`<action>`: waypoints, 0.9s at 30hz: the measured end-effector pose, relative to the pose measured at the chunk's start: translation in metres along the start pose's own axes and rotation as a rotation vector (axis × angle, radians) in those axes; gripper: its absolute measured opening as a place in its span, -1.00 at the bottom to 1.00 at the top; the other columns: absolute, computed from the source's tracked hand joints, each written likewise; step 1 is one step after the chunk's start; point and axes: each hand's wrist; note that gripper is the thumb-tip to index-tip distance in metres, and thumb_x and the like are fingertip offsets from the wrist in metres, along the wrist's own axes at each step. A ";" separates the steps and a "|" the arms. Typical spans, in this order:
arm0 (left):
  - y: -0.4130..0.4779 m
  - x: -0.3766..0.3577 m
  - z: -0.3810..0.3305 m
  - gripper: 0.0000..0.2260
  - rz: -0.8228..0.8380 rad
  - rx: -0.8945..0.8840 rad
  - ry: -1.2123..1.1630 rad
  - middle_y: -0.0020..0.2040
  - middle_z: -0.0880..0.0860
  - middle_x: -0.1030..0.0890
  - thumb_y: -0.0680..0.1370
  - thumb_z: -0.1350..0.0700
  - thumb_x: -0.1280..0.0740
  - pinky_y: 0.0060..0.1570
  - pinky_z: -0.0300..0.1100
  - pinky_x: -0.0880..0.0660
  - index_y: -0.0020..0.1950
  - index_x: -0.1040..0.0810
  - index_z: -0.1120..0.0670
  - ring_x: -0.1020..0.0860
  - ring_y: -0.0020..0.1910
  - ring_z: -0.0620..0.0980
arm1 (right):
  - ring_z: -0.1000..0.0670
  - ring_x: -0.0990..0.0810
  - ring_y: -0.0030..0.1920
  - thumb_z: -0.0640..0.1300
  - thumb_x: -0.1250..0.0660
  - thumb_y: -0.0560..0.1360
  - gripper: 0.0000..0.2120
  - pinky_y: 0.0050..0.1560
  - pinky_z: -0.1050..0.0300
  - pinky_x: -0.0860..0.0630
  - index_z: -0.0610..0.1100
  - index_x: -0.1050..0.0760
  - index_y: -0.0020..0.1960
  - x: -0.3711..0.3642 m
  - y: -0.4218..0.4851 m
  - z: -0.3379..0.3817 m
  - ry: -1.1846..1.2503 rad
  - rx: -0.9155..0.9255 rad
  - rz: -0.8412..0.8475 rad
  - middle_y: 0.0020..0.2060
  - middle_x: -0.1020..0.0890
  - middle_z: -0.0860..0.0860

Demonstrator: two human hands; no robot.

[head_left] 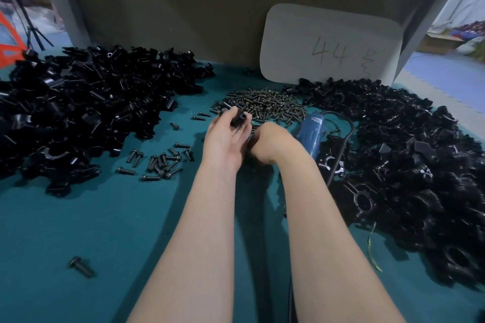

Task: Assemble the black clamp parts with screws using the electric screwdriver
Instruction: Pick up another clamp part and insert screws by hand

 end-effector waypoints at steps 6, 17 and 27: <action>0.000 -0.001 0.000 -0.57 0.045 0.052 0.028 0.14 0.19 -0.61 0.59 0.13 -0.32 -0.04 -0.21 -0.59 0.42 -0.38 0.24 -0.61 -0.07 0.01 | -0.09 -0.65 -0.05 -0.21 -0.32 0.53 -0.92 0.09 0.00 -0.57 -0.12 -0.58 -0.02 0.009 0.004 -0.012 0.578 0.090 -0.448 -0.08 -0.67 -0.10; -0.001 -0.003 0.003 -0.80 0.051 -0.016 0.072 -0.01 0.17 -0.64 0.56 0.15 -0.37 0.06 -0.12 -0.60 0.15 -0.54 0.19 -0.64 -0.12 0.03 | 0.03 -0.63 -0.09 -0.17 -0.32 0.54 -0.92 0.04 0.14 -0.54 -0.09 -0.57 0.01 0.006 0.002 -0.009 0.548 0.172 -0.552 -0.19 -0.64 0.03; -0.005 -0.008 0.011 -0.87 -0.078 -0.428 0.516 -0.02 0.10 -0.66 0.56 0.17 -0.37 0.03 -0.15 -0.55 0.08 -0.59 0.16 -0.61 -0.08 0.00 | -0.14 -0.59 -0.07 -0.17 -0.26 0.53 -0.93 -0.01 -0.02 -0.54 -0.11 -0.52 -0.07 -0.002 0.001 0.004 0.365 0.136 -0.539 -0.12 -0.64 -0.13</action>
Point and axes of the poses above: each hand's wrist, its own y-axis towards the middle knuckle, its own x-axis out of the back of the hand, z = x × y
